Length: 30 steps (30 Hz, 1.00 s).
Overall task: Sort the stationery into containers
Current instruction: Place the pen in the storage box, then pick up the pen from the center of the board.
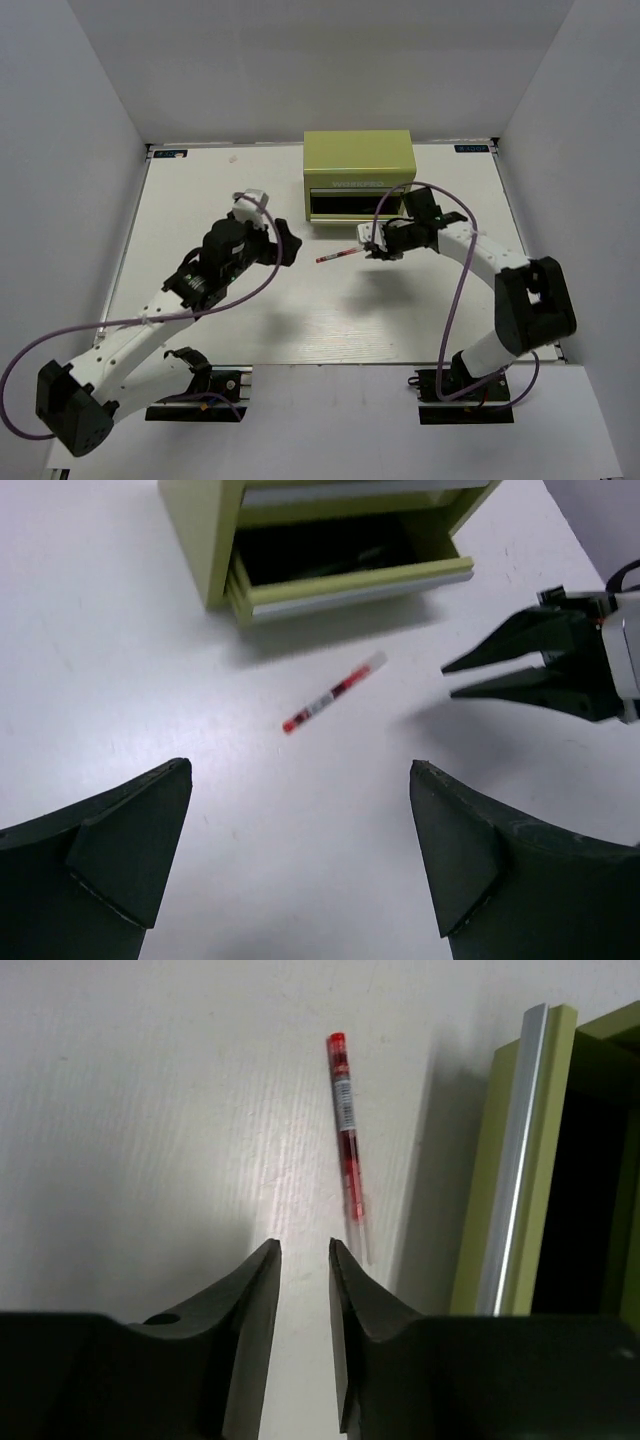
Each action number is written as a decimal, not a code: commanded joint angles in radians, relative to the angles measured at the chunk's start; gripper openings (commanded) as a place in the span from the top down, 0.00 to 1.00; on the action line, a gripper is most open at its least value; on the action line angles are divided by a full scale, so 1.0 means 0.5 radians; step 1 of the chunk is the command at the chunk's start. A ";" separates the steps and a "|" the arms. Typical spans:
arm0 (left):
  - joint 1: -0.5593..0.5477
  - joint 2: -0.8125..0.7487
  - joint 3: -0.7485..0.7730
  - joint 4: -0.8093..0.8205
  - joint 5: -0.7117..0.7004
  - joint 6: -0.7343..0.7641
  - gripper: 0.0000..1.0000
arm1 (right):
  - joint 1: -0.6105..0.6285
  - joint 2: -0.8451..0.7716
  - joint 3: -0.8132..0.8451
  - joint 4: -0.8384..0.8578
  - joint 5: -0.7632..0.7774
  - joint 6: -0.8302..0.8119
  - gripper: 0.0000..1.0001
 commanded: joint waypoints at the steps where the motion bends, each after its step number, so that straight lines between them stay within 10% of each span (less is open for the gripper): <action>1: 0.004 -0.244 -0.200 -0.185 -0.214 -0.720 0.00 | 0.078 0.178 0.232 -0.103 0.050 -0.154 0.69; 9: 0.004 -0.827 -0.572 -0.314 -0.254 -1.096 0.00 | 0.280 0.534 0.526 -0.192 0.391 -0.228 0.61; 23: 0.004 -0.926 -0.612 -0.538 -0.233 -1.212 0.00 | 0.403 0.878 0.762 -0.198 0.811 -0.080 0.43; 30: 0.004 -0.907 -0.612 -0.538 -0.233 -1.212 0.00 | 0.434 1.096 1.026 -0.743 0.809 -0.233 0.54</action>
